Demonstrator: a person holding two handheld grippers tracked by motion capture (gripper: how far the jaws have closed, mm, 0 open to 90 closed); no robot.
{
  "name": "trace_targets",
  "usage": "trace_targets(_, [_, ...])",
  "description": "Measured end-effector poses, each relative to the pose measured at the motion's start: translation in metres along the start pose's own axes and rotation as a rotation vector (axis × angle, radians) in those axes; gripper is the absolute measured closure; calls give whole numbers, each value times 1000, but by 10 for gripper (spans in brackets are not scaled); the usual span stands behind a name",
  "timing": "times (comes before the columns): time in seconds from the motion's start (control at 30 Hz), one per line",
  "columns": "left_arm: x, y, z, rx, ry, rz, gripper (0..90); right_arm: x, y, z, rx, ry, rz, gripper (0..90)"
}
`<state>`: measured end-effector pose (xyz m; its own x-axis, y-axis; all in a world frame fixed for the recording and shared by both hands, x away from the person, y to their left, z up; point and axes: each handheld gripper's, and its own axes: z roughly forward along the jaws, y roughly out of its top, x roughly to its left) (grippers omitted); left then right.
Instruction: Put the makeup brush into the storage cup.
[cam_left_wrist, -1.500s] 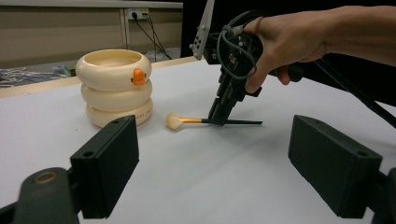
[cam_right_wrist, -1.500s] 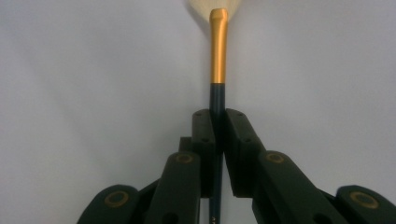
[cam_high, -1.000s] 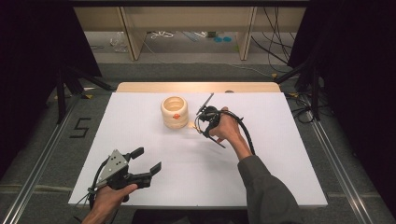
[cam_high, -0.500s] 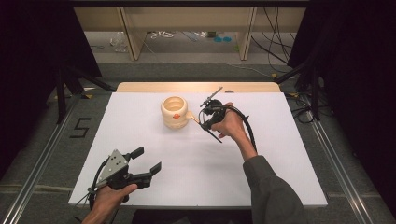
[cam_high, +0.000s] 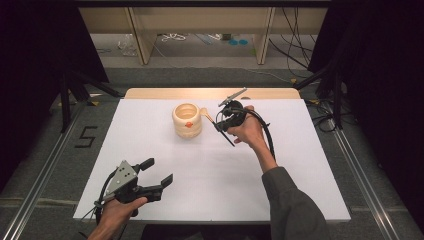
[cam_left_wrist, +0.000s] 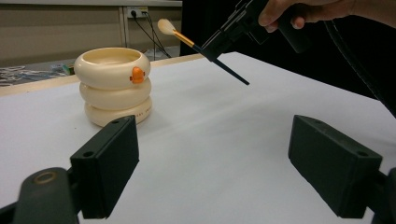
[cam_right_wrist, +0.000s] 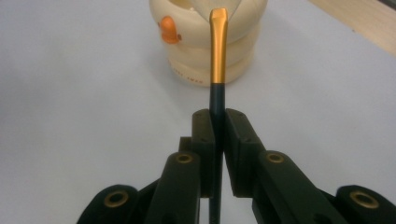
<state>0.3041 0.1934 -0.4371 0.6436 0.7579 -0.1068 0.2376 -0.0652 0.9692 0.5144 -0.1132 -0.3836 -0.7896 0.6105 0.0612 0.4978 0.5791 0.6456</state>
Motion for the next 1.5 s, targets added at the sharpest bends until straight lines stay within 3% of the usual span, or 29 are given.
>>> trace_targets(0.23, [0,0,0,1,0,0,159,-2,1,-3,-61,-4,12,832])
trace_targets(0.5, [0,0,0,-1,-1,-1,160,-5,3,-3,-173,-12,44,832])
trace_targets(0.77, [1,0,1,-12,-10,-3,160,-7,4,-4,-197,-7,53,831])
trace_targets(1.1, [1,0,0,-12,-10,-4,159,-9,6,-4,-270,-30,54,832])
trace_targets(1.17, [1,0,0,-11,-10,-3,160,-8,6,-4,-277,-19,74,832])
trace_targets(1.5, [1,0,-1,0,2,-4,160,-8,15,-1,-353,-22,72,832])
